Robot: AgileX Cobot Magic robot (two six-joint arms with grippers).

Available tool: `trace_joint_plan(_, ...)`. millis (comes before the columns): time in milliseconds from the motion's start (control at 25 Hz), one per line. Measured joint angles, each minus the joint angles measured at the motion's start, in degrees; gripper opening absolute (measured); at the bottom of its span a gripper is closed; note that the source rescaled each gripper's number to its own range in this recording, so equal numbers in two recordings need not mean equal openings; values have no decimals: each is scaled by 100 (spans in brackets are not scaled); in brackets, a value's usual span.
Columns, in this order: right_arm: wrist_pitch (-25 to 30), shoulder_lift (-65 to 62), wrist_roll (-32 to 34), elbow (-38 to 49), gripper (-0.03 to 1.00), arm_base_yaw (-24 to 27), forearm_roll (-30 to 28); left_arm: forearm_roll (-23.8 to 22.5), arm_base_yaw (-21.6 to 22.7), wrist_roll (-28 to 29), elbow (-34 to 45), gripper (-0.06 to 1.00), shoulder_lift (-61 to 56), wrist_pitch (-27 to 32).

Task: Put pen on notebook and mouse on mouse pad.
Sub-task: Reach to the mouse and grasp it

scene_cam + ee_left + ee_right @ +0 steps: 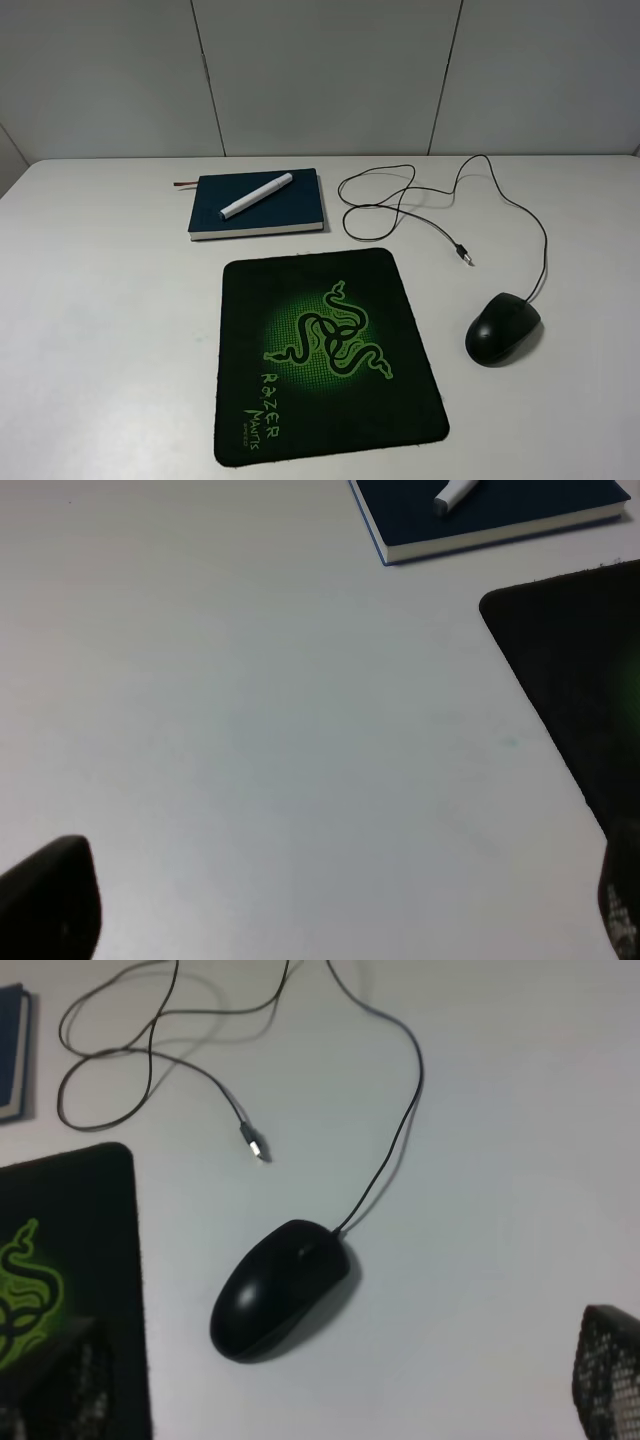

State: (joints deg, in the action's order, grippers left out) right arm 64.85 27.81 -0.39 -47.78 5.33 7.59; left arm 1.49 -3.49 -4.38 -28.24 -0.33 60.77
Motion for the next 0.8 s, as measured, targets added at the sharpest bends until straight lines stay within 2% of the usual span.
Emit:
trace_joint_plan(320,-12,1138,448,-280,100,0,155,0,0,0,0,100,0,0)
trace_joint_plan(800,-38,2953,481,-316,100,0,653,0,0,0,0,100,0,0)
